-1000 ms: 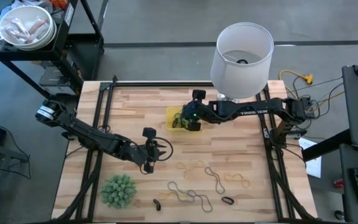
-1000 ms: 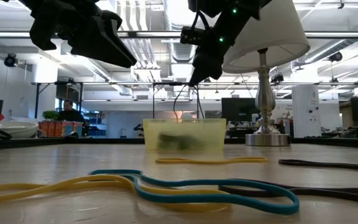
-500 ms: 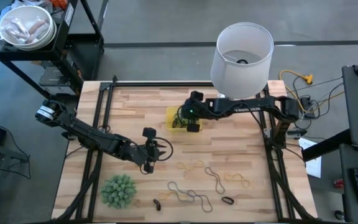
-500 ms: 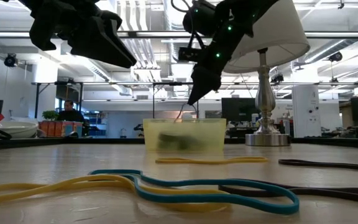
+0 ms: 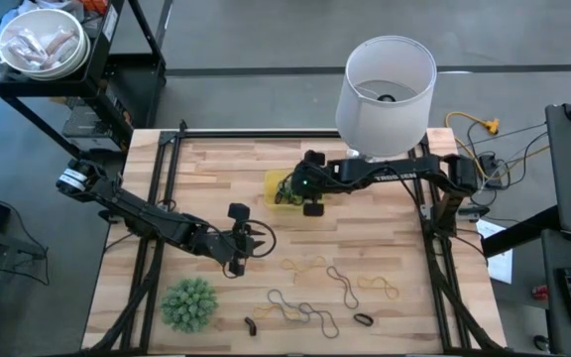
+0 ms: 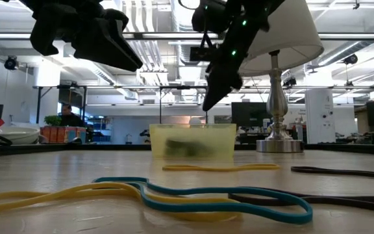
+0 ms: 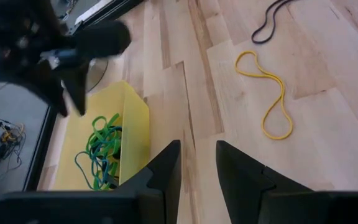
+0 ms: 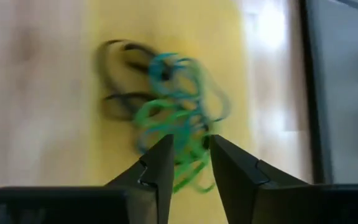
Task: Pick and place rubber bands into bin
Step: Put the yellow rubber band into the yellow bin
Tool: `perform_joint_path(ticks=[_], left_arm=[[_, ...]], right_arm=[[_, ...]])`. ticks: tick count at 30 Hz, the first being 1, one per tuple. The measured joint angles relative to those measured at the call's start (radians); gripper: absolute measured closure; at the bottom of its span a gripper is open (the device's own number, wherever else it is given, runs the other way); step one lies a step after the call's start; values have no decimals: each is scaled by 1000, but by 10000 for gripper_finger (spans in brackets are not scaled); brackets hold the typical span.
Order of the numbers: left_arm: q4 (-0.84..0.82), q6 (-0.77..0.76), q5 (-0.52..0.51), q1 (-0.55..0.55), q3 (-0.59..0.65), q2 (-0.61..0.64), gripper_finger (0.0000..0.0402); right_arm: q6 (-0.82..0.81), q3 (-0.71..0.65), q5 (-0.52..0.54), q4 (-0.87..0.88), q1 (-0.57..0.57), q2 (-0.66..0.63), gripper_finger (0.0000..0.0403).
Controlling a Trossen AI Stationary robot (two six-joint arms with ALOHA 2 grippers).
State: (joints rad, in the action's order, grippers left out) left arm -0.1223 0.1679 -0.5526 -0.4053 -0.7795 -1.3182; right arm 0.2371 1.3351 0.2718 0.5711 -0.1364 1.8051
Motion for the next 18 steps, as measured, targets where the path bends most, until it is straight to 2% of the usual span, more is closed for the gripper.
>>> perform_joint_path(ticks=[7, 18], left_arm=[[2, 4, 0, 0, 0, 0, 317], [45, -1, -27, 0, -2, 0, 317]], right_arm=[[-107, -1, -123, 205, 114, -61, 304], [-280, -52, -149, 264, 368, -97, 328]])
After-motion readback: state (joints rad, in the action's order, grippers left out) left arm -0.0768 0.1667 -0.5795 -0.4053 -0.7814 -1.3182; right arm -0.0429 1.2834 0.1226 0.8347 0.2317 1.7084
